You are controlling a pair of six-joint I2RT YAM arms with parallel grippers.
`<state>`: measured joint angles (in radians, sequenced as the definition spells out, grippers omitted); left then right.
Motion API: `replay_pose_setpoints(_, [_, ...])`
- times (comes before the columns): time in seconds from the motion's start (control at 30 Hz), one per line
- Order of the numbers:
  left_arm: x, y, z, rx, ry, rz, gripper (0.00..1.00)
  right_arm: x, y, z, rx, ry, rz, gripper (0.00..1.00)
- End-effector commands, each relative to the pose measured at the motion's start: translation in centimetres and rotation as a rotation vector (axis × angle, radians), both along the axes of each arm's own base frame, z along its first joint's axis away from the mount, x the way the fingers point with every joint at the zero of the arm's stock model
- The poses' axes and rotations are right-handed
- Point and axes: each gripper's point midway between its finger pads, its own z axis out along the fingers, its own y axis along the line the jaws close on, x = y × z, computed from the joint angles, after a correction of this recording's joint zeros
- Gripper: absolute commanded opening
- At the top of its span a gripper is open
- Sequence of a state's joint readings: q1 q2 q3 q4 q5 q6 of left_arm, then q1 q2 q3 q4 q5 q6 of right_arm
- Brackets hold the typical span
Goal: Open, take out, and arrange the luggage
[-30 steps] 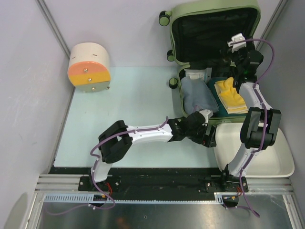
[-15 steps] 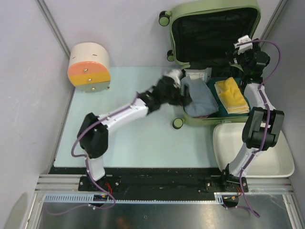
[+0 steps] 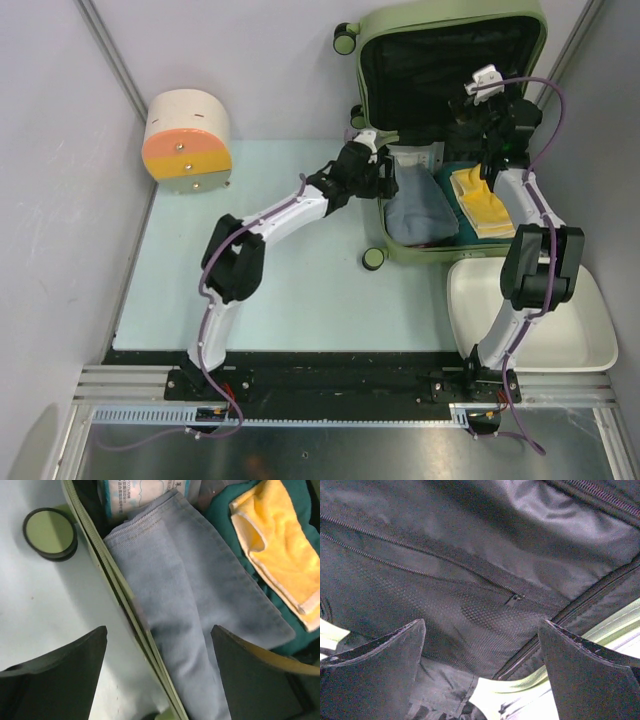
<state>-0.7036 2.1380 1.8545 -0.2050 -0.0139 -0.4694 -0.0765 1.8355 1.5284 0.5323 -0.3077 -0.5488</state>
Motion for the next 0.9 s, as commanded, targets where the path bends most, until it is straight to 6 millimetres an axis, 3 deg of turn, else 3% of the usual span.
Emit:
replay_pose_setpoints(0.0, [2.0,-1.2,-0.7,-0.006,-0.018,-0.002,0.88,0.4,0.3,4.1,0.009,-0.122,-0.021,1.0])
replay_pose_setpoints(0.13, [3.0,-0.6,-3.7,0.023,0.02,0.019,0.7,1.3,1.0,4.1,-0.004,-0.131,-0.021,0.99])
replay_pose_setpoints(0.17, [3.3,-0.2,-4.1,0.023,0.028,0.033,0.55,1.5,1.2,4.2,-0.005,-0.133,-0.02,1.0])
replay_pose_setpoints(0.23, [4.3,1.6,-5.6,0.029,0.062,0.071,0.45,1.8,1.8,4.7,-0.005,-0.144,-0.014,1.0])
replay_pose_setpoints(0.3, [5.0,2.8,-6.1,0.032,0.073,0.093,0.28,2.3,2.1,4.7,-0.01,-0.152,-0.011,1.0])
replay_pose_setpoints(0.33, [5.8,4.1,-6.0,0.032,0.073,0.118,0.18,2.4,2.6,4.7,-0.01,-0.158,-0.002,1.0])
replay_pose_setpoints(0.37, [6.1,5.0,-5.8,0.024,0.08,0.144,0.01,2.8,2.7,4.2,-0.02,-0.155,-0.005,1.0])
replay_pose_setpoints(0.4, [6.2,6.1,-6.3,0.028,0.095,0.168,0.0,3.1,2.8,4.1,-0.022,-0.156,-0.009,1.0])
replay_pose_setpoints(0.47, [6.9,8.4,-4.8,0.007,0.09,0.222,0.0,3.9,2.8,3.9,-0.026,-0.165,-0.016,1.0])
replay_pose_setpoints(0.5, [7.2,10.2,-5.3,0.013,0.105,0.259,0.0,4.2,2.7,3.9,-0.024,-0.168,-0.022,1.0])
replay_pose_setpoints(0.53, [7.4,11.3,-3.8,0.003,0.086,0.285,0.0,4.2,4.6,5.1,-0.02,-0.194,0.007,1.0])
replay_pose_setpoints(0.6, [7.9,14.1,-3.6,-0.002,0.096,0.336,0.0,5.4,4.9,4.3,-0.015,-0.186,0.005,1.0])
replay_pose_setpoints(0.63, [8.0,15.1,-2.3,-0.015,0.082,0.352,0.0,5.6,5.4,5.5,-0.014,-0.211,0.009,1.0])
replay_pose_setpoints(0.67, [8.1,16.3,-1.8,-0.012,0.072,0.381,0.0,5.8,6.0,5.5,-0.014,-0.213,0.018,1.0])
replay_pose_setpoints(0.7, [8.2,18.4,-2.4,-0.001,0.084,0.418,0.0,6.5,6.4,4.9,-0.019,-0.208,0.021,1.0])
replay_pose_setpoints(0.77, [8.1,20.2,-0.8,-0.02,0.067,0.444,0.0,6.7,7.0,6.1,-0.018,-0.236,0.026,1.0])
replay_pose_setpoints(0.8, [7.8,22.1,-1.7,-0.012,0.09,0.476,0.0,6.9,7.7,6.0,-0.018,-0.235,0.034,1.0])
replay_pose_setpoints(0.83, [7.6,23.0,-1.5,-0.016,0.09,0.492,0.0,7.5,8.0,5.1,-0.021,-0.218,0.038,1.0])
replay_pose_setpoints(0.87, [7.4,23.8,-0.6,-0.033,0.081,0.507,0.0,7.5,8.4,5.9,-0.02,-0.236,0.044,1.0])
